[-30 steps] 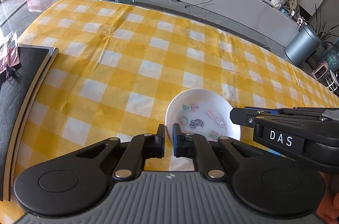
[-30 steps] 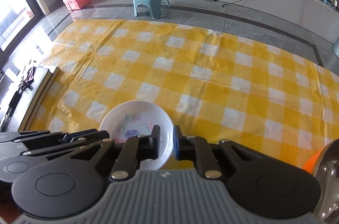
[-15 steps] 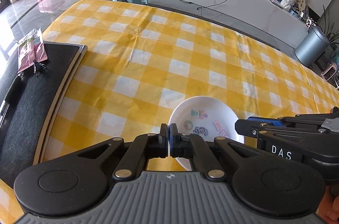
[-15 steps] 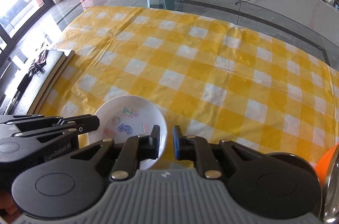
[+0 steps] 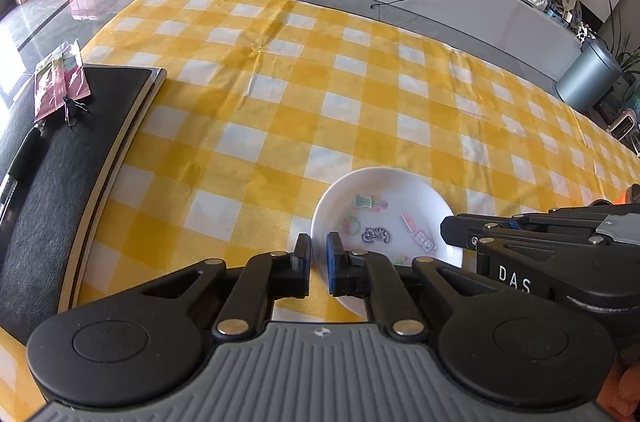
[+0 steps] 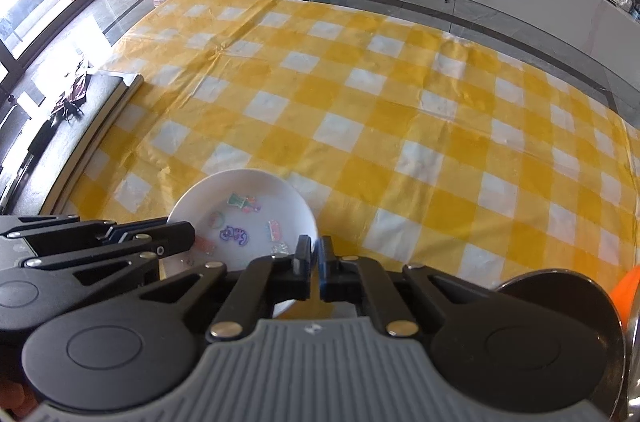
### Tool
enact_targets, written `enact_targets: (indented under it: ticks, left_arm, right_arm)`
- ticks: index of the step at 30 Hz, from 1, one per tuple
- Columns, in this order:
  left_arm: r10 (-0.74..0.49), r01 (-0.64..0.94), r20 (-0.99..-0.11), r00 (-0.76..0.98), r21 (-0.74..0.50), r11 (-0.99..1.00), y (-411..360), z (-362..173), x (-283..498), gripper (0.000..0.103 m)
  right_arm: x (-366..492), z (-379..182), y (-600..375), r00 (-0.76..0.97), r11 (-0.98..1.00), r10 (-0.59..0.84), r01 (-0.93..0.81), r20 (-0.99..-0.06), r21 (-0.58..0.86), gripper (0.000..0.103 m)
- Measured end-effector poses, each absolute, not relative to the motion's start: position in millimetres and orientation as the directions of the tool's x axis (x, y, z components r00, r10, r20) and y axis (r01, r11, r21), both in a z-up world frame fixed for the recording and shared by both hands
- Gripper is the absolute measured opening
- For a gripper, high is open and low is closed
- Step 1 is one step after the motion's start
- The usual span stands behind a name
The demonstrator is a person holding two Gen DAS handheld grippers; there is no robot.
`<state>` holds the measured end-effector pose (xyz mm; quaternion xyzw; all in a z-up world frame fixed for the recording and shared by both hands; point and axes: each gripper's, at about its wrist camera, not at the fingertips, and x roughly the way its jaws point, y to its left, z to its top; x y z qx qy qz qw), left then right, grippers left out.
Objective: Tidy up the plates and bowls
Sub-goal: 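Lift the sticker bowl with the left gripper and lower it onto the glass plate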
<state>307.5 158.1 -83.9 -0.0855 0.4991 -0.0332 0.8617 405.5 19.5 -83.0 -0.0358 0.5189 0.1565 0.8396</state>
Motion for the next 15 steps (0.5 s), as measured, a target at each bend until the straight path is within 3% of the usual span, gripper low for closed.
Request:
enact_targets:
  ticks: [15]
  left_arm:
    - [-0.149, -0.024, -0.833, 0.533, -0.191, 0.981, 160, -32, 265, 0.005]
  right_arm:
    - [358, -37, 2, 0.47, 0.94, 0.3, -0.294, -0.83, 0.173, 0.0]
